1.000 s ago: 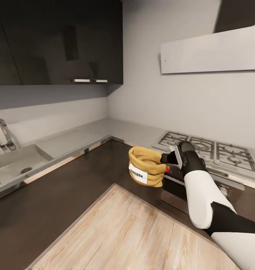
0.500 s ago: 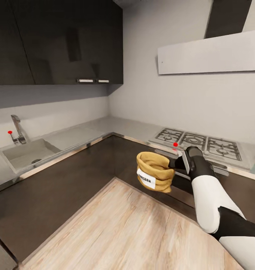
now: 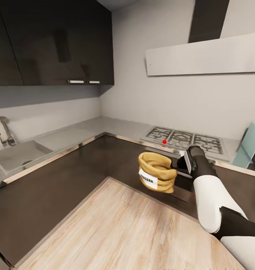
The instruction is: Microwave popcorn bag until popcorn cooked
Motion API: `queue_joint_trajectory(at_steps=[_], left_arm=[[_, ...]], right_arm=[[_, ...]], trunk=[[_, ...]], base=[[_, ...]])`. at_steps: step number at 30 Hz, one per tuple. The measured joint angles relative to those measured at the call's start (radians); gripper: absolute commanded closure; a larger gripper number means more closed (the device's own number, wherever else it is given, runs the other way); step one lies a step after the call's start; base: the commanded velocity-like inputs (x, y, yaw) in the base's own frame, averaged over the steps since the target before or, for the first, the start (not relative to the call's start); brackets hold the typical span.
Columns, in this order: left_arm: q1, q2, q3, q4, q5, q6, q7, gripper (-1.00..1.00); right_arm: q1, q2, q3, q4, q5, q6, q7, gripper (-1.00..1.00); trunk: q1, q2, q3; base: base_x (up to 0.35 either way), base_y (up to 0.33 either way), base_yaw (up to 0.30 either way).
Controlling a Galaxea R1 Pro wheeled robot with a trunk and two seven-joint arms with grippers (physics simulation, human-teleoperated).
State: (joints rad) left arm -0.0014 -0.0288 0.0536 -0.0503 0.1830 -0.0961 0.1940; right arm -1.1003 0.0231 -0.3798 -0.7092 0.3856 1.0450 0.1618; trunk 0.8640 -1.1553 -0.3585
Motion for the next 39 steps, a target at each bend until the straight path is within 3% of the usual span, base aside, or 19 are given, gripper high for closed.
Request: queue_joint_trajectory(at_steps=[11, 29, 39], left_arm=[[0.0, -0.003, -0.003, 0.003, -0.004, 0.003, -0.005, -1.0], [0.0, -0.005, -0.003, 0.0, -0.003, 0.0, -0.004, -1.0], [0.0, -0.003, -0.002, 0.0, -0.002, 0.0, -0.005, -1.0]], right_arm=[[0.0, 0.0, 0.002, 0.003, 0.001, 0.0, 0.0, 1.0], [0.0, 0.0, 0.004, 0.006, 0.0, 0.0, 0.0, 1.0], [0.0, -0.002, 0.003, 0.006, 0.002, 0.0, 0.0, 1.0]], trunk=[[0.0, 0.0, 0.008], [0.001, 0.0, 0.023], [0.0, 0.0, 0.031]], base=[[-0.005, 0.0, -0.226], [-0.324, 0.0, -0.237], [-0.028, 0.0, -0.237]])
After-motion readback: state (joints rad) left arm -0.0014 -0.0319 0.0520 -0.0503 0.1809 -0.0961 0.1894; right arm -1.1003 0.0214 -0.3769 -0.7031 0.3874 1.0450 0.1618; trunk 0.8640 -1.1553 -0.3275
